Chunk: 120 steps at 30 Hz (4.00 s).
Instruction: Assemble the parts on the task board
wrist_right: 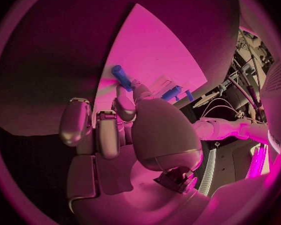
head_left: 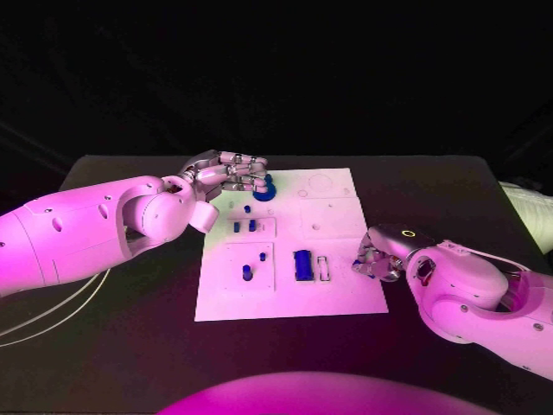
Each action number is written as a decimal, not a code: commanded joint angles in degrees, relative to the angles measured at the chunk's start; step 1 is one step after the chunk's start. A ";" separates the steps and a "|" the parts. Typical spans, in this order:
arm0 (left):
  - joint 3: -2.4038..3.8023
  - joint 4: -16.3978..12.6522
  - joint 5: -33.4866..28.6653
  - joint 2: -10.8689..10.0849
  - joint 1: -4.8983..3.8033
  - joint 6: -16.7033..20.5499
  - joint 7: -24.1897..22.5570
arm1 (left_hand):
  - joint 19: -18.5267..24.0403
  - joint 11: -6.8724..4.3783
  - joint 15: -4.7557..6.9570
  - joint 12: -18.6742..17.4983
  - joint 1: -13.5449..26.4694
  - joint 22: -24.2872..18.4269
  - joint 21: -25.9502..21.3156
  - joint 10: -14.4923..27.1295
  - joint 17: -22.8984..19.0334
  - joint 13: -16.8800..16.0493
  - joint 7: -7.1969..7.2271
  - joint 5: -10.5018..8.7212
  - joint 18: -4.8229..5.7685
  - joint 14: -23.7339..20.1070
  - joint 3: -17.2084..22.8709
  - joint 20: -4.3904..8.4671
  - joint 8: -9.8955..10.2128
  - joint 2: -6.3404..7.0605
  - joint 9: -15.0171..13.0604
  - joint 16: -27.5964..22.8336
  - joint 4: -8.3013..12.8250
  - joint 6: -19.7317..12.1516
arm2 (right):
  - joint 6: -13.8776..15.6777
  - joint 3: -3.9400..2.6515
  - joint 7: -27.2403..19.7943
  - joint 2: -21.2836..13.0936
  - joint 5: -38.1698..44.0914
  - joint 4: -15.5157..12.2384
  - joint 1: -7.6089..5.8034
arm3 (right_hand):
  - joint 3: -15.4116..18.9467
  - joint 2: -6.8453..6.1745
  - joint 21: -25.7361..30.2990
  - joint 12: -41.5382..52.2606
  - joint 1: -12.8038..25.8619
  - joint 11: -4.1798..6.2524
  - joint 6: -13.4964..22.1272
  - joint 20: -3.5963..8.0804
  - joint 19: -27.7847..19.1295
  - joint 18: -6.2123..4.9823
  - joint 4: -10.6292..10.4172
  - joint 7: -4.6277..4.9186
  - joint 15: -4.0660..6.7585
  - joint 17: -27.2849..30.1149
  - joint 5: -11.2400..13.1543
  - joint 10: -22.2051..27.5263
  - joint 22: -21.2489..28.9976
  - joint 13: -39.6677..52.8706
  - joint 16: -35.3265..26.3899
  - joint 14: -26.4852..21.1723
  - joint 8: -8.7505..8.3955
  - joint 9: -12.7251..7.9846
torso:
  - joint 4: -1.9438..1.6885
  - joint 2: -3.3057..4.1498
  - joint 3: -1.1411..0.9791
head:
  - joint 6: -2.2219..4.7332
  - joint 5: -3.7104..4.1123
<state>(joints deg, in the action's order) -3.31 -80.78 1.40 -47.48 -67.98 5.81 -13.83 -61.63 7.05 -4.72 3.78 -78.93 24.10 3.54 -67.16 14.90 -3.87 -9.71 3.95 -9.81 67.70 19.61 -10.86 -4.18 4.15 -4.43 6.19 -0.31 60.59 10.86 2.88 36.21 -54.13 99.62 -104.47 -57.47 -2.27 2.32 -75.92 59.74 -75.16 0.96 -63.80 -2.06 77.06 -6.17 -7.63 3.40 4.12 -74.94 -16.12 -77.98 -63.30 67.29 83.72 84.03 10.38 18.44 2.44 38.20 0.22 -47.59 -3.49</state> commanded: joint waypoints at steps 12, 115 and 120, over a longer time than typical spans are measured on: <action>0.03 -0.07 -0.14 0.24 -0.02 -1.05 -0.20 | -0.47 0.11 -0.03 -0.08 0.25 -0.22 0.17 0.09 -0.10 0.00 -0.24 0.20 -0.69 0.41 -0.04 0.02 0.24 -0.27 0.07 -0.38 -0.06 0.02 | 9.01 0.06 -2.12 2.41 -20.57 -0.73 -1.02 | -6.01 -3.26 -0.41 0.46 2.33 -0.13 -0.84 0.24 0.58 0.97 -1.62 0.21 0.39 -6.79 -4.72 -0.74 -0.36 0.64 0.38 4.40 -0.59 0.34 | 0.01 0.06 0.04 | -0.24 -0.42; 0.03 -0.05 -0.14 0.12 -0.01 -2.28 0.63 | -0.29 0.14 -0.16 -0.09 0.56 -0.91 0.09 0.14 -0.18 0.00 -0.19 0.19 -0.65 0.17 -0.21 -0.10 0.25 -0.28 0.07 -0.69 -0.30 -0.04 | 4.53 0.06 -4.23 3.10 -21.09 -0.05 -0.17 | 4.93 -3.40 -0.81 4.64 6.12 0.31 -2.05 0.58 1.05 1.14 -3.24 -0.44 0.75 -7.45 9.99 -3.49 -1.68 5.73 0.86 4.50 2.31 4.25 | 0.04 0.01 0.03 | -0.81 -0.65; 0.03 -0.05 -0.14 0.13 -0.01 -2.29 0.64 | -0.29 0.14 -0.16 -0.09 0.56 -0.91 0.09 0.14 -0.18 0.00 -0.19 0.19 -0.65 0.17 -0.21 -0.10 0.25 -0.28 0.07 -0.69 -0.30 -0.04 | 3.77 0.06 -3.89 3.58 -20.67 0.85 -0.14 | 4.96 -2.95 -0.81 4.71 5.87 0.31 -2.06 0.57 1.05 1.14 -3.12 -0.46 0.74 -7.48 9.91 -3.53 -1.69 5.80 0.89 4.51 2.33 4.28 | 0.01 0.03 0.04 | -0.90 -0.64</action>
<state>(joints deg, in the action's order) -3.32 -80.77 1.40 -47.45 -67.97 4.54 -12.87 -61.63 7.05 -4.72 3.78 -78.70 23.24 3.54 -67.16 14.78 -3.87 -9.71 3.95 -9.81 67.70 19.46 -10.86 -4.18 3.92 -4.43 5.75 -0.46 60.59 16.31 2.93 32.54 -50.65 77.89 -103.74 -57.69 2.67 -0.91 -76.97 64.45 -68.82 1.25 -66.31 -1.25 78.27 -5.67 -11.13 2.86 4.92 -74.91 -6.41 -81.54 -64.94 73.10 84.93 84.03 12.40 22.66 2.47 38.22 0.23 -48.41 -4.13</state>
